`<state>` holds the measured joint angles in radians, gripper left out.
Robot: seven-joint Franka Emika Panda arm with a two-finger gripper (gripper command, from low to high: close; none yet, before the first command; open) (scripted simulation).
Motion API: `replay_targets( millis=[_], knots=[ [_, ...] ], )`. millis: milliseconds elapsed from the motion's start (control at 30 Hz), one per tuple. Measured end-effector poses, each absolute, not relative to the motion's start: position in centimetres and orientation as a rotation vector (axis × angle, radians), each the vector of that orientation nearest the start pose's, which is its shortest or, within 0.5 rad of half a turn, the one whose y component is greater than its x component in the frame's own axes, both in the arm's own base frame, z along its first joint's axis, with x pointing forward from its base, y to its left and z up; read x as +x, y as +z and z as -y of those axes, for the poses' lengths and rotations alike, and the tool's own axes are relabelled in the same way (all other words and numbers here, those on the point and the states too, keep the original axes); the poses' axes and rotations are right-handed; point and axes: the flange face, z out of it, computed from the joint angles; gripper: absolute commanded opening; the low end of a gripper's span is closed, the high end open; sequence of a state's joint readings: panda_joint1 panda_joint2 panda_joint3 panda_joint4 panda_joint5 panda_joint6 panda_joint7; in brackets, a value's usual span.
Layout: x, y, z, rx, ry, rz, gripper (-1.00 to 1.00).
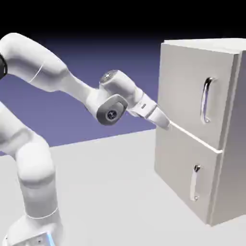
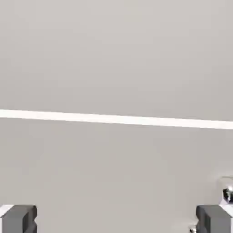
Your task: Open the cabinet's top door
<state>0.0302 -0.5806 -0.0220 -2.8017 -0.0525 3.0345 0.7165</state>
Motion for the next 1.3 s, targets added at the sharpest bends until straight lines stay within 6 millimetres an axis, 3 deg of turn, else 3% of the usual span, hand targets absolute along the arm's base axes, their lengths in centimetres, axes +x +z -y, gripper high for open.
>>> replay_targets(
  millis=[333, 667, 1000, 1300],
  knots=[
    [38.2, 52.4, -1.8, -2.718, -1.398, -0.143, 0.0],
    [36.8, 56.5, -1.3, -2.777, -1.703, 0.589, 0.0],
    [35.6, 58.7, 0.9, -2.715, -1.962, 1.329, 0.0],
    [35.5, 58.8, 4.0, -2.565, -2.114, 2.011, 0.0]
  ],
)
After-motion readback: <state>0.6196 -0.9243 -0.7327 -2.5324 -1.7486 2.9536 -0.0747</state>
